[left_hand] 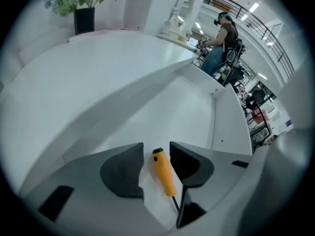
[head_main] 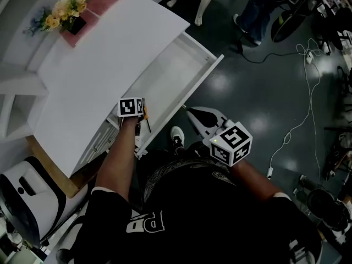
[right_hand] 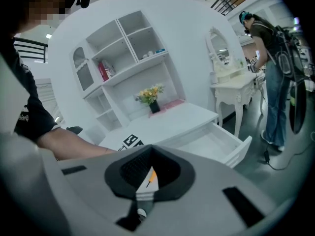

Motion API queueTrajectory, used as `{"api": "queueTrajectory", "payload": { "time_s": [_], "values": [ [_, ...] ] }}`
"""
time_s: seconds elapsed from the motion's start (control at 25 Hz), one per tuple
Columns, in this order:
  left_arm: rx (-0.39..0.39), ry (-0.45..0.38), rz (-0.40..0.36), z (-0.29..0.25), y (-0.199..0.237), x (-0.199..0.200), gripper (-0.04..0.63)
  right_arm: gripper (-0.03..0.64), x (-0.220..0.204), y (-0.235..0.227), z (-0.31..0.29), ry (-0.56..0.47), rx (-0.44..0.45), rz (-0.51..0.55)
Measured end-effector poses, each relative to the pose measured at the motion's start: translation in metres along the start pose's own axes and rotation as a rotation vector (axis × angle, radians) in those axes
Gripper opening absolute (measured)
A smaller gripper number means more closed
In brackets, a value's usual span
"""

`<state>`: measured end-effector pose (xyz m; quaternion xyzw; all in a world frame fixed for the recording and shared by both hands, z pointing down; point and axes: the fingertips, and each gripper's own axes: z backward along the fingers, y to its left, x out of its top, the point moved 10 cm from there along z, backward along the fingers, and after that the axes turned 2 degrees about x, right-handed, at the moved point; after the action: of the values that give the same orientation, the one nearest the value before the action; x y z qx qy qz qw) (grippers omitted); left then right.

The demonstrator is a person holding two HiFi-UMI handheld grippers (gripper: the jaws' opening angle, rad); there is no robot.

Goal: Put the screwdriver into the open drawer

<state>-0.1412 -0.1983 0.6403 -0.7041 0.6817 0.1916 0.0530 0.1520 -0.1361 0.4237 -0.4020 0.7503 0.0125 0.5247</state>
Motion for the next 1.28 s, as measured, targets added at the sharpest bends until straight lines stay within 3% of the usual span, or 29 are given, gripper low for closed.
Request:
{"api": "queueTrajectory", "payload": {
  "time_s": [0.28,0.64,1.28],
  "values": [
    [0.006,-0.038,0.002,0.031,0.002,-0.008,0.144,0.011,0.009,0.014,0.001,-0.038,0.044,0.037],
    [0.005,-0.079,0.039,0.074,0.004,-0.028,0.032,0.011,0.018,0.031,0.002,-0.058,0.102,0.081],
    [-0.104,-0.291,0.053,0.176,-0.016,-0.065,0.015,0.011,0.020,0.077,-0.011,-0.057,0.236,0.163]
  ]
}}
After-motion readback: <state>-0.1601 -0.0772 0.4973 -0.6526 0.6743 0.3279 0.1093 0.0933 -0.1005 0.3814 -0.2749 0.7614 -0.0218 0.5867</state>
